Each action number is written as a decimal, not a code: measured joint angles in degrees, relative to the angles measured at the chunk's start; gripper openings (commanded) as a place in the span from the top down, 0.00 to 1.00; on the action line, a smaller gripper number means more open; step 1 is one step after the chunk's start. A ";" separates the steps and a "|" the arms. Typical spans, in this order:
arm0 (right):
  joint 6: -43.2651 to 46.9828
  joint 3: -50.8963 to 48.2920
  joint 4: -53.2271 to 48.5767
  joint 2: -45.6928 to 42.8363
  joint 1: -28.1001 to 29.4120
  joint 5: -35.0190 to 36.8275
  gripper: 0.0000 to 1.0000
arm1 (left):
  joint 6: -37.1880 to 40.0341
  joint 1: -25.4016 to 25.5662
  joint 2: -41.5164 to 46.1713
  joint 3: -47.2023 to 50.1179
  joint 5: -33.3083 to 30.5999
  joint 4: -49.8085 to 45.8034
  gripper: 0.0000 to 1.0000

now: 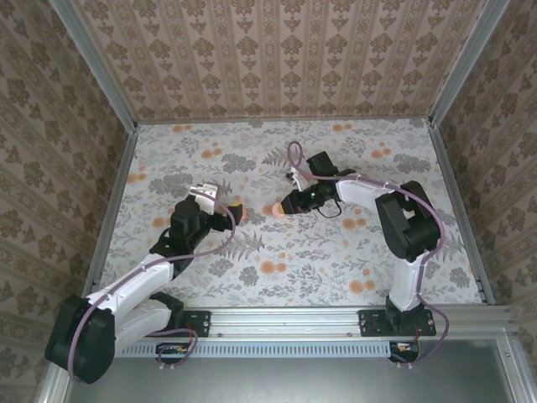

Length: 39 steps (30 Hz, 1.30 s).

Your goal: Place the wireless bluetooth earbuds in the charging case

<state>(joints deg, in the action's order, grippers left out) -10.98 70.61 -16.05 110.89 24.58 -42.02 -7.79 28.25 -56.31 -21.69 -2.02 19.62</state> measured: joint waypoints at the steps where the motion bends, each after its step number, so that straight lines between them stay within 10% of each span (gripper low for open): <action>1: -0.44 1.16 -0.09 1.05 0.24 0.02 0.86 | 0.00 -0.24 0.46 0.11 -0.28 -0.31 0.00; 28: -7.45 10.10 -2.38 11.13 2.05 0.07 0.74 | -1.70 -4.35 0.17 1.42 -1.46 -1.01 0.00; 39: -7.39 10.36 -4.31 11.13 1.53 3.30 0.48 | -1.68 -4.63 0.17 1.44 -1.77 0.07 0.00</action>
<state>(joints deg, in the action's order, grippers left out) -18.37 80.97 -20.36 122.02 26.11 -38.72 -9.47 23.62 -56.14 -20.25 -3.79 19.68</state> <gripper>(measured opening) 0.494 0.997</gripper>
